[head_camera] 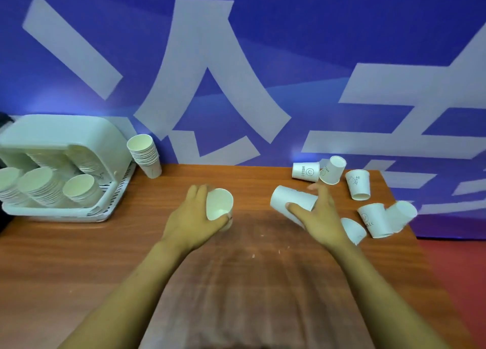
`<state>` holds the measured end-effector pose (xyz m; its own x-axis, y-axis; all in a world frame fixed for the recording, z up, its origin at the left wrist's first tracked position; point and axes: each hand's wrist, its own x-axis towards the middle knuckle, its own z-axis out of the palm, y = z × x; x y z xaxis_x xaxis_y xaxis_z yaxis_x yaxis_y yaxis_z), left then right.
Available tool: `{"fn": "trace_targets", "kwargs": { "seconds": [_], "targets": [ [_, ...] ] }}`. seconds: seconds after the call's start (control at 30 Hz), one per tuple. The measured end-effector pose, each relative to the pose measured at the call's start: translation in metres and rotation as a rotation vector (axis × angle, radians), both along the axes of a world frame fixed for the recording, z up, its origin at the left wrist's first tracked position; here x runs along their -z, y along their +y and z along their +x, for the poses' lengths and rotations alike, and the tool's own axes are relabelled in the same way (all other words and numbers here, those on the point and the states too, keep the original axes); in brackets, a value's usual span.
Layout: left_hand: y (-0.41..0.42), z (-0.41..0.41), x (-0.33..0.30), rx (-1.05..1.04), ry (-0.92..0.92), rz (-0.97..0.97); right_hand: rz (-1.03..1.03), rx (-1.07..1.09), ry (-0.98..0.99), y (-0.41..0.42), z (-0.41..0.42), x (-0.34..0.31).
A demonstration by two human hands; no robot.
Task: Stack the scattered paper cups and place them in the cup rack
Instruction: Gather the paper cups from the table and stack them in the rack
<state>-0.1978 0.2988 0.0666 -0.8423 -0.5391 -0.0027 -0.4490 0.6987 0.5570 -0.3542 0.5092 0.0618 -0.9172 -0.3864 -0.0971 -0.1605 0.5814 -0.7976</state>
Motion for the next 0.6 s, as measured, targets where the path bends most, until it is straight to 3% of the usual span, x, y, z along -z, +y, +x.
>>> {"fn": "trace_targets", "kwargs": {
  "seconds": [0.13,0.3,0.6],
  "targets": [
    [-0.021,0.020,0.004,0.145,-0.041,0.022,0.158,0.021,0.032,-0.008,0.025,-0.015],
    [-0.088,0.066,0.007,0.190,-0.052,0.051,0.101,0.037,0.001,-0.069,0.085,-0.024],
    [-0.184,0.145,0.014,0.154,-0.099,0.112,0.129,-0.135,-0.034,-0.178,0.173,-0.005]
  ]
}}
